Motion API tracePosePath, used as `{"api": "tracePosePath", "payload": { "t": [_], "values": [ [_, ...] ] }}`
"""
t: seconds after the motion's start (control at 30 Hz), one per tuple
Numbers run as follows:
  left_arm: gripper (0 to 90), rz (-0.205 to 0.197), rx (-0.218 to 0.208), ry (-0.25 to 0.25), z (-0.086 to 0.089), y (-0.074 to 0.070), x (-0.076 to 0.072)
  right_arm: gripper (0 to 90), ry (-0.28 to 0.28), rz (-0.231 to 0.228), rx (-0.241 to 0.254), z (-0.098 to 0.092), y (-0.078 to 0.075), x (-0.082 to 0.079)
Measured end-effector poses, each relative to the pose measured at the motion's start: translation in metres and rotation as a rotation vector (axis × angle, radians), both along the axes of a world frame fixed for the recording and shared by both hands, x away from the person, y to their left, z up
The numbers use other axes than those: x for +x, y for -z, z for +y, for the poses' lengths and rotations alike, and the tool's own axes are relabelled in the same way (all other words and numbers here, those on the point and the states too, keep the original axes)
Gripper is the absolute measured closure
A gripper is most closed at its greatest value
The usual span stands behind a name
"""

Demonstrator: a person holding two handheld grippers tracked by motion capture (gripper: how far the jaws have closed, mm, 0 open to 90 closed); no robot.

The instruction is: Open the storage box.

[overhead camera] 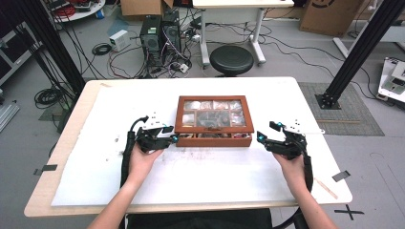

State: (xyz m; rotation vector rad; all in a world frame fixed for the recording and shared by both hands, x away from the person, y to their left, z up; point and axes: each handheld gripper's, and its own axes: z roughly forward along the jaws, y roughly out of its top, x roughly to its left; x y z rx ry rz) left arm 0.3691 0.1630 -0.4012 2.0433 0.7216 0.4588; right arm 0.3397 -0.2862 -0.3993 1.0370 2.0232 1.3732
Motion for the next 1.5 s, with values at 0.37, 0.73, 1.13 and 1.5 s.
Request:
{"api": "tracePosePath", "payload": {
  "t": [0.37,0.73,1.13,1.5],
  "values": [
    [59.4,0.014,-0.04,0.002,0.002,-0.011,0.003,32.2,0.002,0.005,0.009,0.0,-0.001,-0.001],
    [53.9,0.039,-0.048,-0.004,0.002,-0.025,0.011,32.4,0.005,-0.003,0.01,-0.001,-0.001,-0.001],
    [51.3,0.038,-0.065,-0.012,0.001,-0.038,0.017,32.5,0.008,-0.004,0.015,-0.001,-0.001,-0.002],
    [51.3,0.033,-0.089,-0.025,0.0,-0.046,0.021,32.5,0.009,-0.002,0.021,-0.002,-0.001,-0.002]
  ]
}}
